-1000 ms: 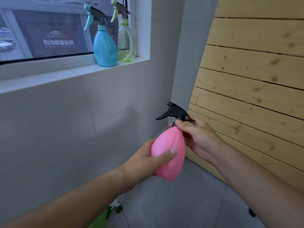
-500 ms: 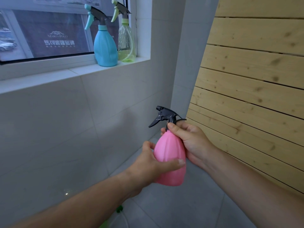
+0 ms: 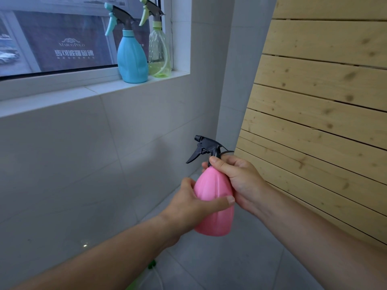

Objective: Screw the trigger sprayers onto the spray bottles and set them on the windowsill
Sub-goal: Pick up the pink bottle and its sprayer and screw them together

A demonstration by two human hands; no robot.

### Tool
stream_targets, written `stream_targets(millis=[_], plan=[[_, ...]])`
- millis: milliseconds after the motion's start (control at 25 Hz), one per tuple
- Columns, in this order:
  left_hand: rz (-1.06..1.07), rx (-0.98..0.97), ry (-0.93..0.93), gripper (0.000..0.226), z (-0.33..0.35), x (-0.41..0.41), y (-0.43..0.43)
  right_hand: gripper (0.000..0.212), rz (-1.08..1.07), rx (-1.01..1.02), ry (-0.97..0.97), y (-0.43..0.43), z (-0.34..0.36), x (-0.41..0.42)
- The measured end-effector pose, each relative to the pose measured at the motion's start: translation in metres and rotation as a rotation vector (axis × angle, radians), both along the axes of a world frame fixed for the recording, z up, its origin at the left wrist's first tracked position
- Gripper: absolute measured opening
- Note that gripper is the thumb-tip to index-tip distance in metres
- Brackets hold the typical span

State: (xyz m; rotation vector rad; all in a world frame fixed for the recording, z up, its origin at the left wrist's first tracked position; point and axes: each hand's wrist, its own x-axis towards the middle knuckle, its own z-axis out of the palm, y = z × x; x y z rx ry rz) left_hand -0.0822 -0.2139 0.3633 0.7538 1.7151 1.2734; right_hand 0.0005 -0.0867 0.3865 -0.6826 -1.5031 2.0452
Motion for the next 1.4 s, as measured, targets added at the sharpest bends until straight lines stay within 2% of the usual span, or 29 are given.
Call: stream_targets(millis=[120,200,360,440,480,640,680,800,920,1040,1080,1240,1280,1400], plan=[[-0.055,0.029,-0.191,0.076,-0.002,-0.004,0.000,0.025,-0.010,0.017,-0.009,-0.001,-0.001,-0.001],[-0.090,0.037,-0.240,0.071,-0.001,-0.010,-0.001,0.025,-0.012,0.016,-0.016,0.002,0.000,0.001],[-0.007,0.044,-0.079,0.087,0.002,-0.004,-0.001,0.019,-0.020,-0.007,-0.022,0.004,-0.001,0.001],[0.040,-0.005,0.075,0.088,-0.001,0.005,0.002,0.020,-0.021,-0.011,-0.031,0.001,-0.003,-0.001],[0.033,-0.023,0.092,0.087,-0.003,0.007,0.003,0.021,-0.023,-0.006,-0.036,-0.001,-0.003,-0.002],[-0.037,0.024,-0.239,0.056,0.000,-0.003,0.003,0.022,-0.027,-0.006,-0.037,0.003,-0.003,0.001],[-0.041,0.036,-0.250,0.055,-0.001,-0.008,0.002,0.023,-0.024,-0.010,-0.035,0.004,-0.003,0.002],[-0.033,0.052,-0.114,0.081,0.001,-0.009,0.001,0.026,-0.028,-0.018,-0.046,0.004,-0.003,0.002],[-0.017,0.046,0.034,0.087,-0.005,0.001,0.003,0.029,-0.025,-0.022,-0.038,0.000,-0.002,-0.001],[-0.045,0.036,-0.249,0.072,-0.002,-0.007,0.003,0.027,-0.013,-0.018,-0.021,0.000,0.000,0.000],[-0.042,0.038,-0.281,0.070,-0.001,-0.011,0.002,0.027,-0.013,-0.019,-0.017,0.001,0.000,0.000],[-0.013,0.026,0.066,0.102,-0.001,-0.013,0.002,0.024,-0.038,-0.032,-0.007,0.001,-0.001,0.000],[-0.050,0.043,0.033,0.101,-0.002,-0.013,0.003,0.023,-0.021,-0.033,0.001,0.000,0.000,0.000],[-0.151,0.053,-0.237,0.068,0.001,-0.020,0.000,0.016,0.022,-0.031,0.035,-0.001,0.003,0.000]])
